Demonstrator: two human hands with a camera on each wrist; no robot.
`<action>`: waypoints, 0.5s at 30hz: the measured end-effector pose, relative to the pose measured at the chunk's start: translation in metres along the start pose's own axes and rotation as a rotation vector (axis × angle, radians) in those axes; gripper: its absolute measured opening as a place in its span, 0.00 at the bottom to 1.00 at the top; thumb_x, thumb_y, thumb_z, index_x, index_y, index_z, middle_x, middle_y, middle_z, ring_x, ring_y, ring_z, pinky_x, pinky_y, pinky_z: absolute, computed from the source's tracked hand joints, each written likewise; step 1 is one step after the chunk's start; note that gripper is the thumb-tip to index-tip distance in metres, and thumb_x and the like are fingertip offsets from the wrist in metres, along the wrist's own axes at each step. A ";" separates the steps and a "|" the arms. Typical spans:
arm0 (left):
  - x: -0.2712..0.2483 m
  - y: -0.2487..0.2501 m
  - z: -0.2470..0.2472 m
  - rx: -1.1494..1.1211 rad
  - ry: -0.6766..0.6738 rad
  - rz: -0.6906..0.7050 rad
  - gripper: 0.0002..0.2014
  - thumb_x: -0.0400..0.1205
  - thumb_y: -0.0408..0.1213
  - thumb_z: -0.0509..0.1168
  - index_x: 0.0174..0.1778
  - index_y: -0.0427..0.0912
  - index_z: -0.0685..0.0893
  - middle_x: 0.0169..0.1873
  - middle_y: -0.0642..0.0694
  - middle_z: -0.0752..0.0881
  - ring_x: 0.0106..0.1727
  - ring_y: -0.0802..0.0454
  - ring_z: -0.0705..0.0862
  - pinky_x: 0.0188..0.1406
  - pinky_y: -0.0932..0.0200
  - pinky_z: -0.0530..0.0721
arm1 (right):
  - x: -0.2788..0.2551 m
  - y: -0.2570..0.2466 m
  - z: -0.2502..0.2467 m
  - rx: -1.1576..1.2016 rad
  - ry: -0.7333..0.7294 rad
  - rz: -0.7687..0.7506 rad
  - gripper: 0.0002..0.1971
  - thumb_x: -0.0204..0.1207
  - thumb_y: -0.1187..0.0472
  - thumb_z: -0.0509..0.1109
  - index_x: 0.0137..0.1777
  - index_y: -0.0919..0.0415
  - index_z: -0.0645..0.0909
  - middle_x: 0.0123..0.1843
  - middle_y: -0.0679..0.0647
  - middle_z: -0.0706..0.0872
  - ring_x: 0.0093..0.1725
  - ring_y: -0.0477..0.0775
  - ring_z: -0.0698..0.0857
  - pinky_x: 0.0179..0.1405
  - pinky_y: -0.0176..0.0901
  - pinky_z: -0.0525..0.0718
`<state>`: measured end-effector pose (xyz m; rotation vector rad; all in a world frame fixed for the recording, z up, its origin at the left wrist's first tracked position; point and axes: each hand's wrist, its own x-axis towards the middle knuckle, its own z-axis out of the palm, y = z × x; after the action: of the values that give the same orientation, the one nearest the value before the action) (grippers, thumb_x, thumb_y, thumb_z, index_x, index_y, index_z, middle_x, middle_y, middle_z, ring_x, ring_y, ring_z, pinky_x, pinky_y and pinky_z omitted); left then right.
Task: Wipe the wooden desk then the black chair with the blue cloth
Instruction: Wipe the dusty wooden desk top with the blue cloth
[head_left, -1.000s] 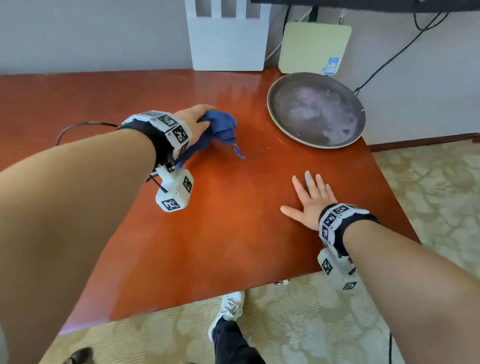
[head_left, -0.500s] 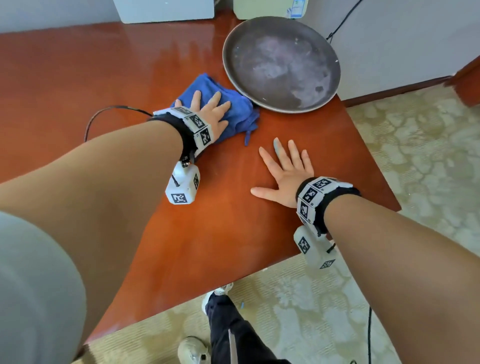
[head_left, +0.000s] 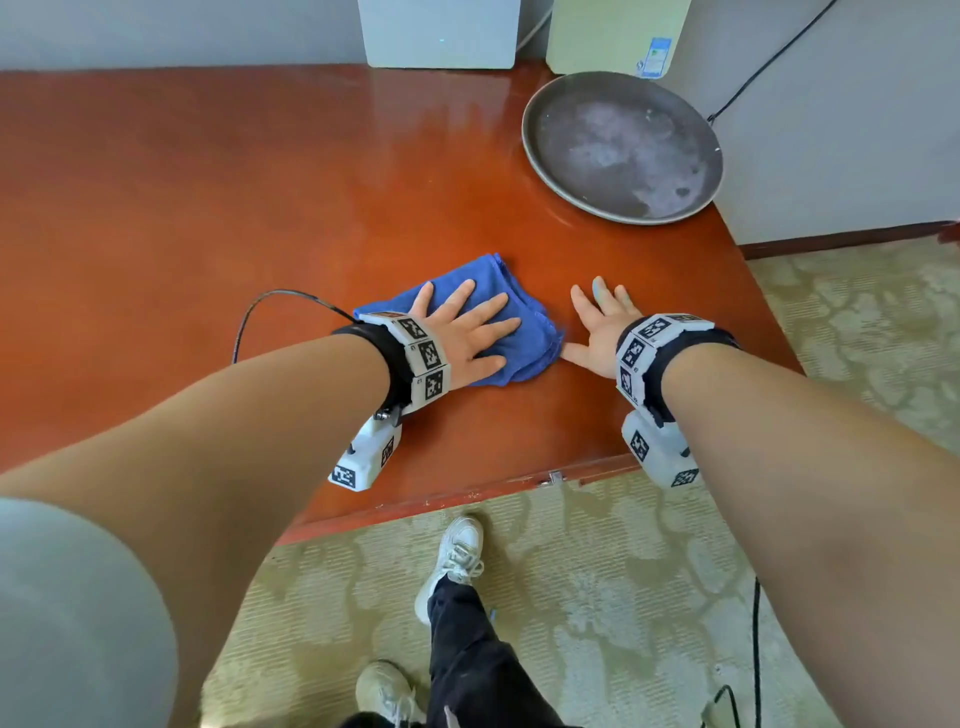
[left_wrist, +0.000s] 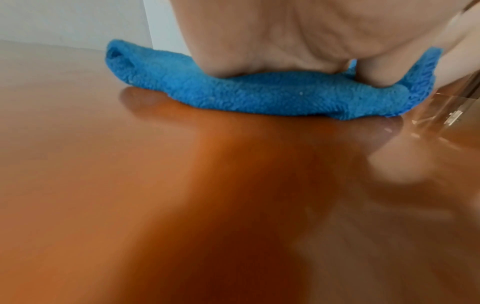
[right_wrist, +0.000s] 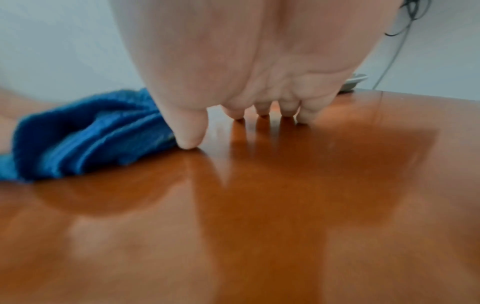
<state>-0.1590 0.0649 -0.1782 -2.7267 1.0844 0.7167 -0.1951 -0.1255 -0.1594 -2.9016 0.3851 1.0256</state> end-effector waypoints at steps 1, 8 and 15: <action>-0.010 0.003 0.004 0.006 -0.003 0.001 0.27 0.87 0.56 0.42 0.81 0.62 0.41 0.82 0.59 0.38 0.83 0.45 0.37 0.77 0.32 0.39 | -0.005 -0.002 0.003 0.014 0.002 0.006 0.39 0.81 0.39 0.55 0.83 0.49 0.36 0.84 0.50 0.33 0.83 0.58 0.37 0.80 0.64 0.49; -0.072 0.021 0.035 0.033 -0.051 0.001 0.29 0.85 0.59 0.43 0.81 0.63 0.39 0.81 0.59 0.34 0.82 0.47 0.34 0.78 0.34 0.36 | -0.045 -0.017 0.038 0.091 0.023 0.042 0.33 0.85 0.46 0.50 0.83 0.50 0.38 0.84 0.50 0.33 0.83 0.58 0.37 0.81 0.54 0.45; -0.124 0.024 0.059 0.003 -0.094 -0.070 0.33 0.82 0.64 0.47 0.79 0.66 0.37 0.79 0.47 0.27 0.81 0.46 0.30 0.78 0.36 0.34 | -0.075 -0.027 0.066 0.109 0.017 0.073 0.30 0.86 0.45 0.46 0.82 0.47 0.36 0.83 0.49 0.32 0.82 0.59 0.36 0.81 0.57 0.45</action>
<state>-0.2760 0.1408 -0.1705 -2.6836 0.9640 0.8227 -0.2848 -0.0753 -0.1652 -2.8202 0.5344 0.9582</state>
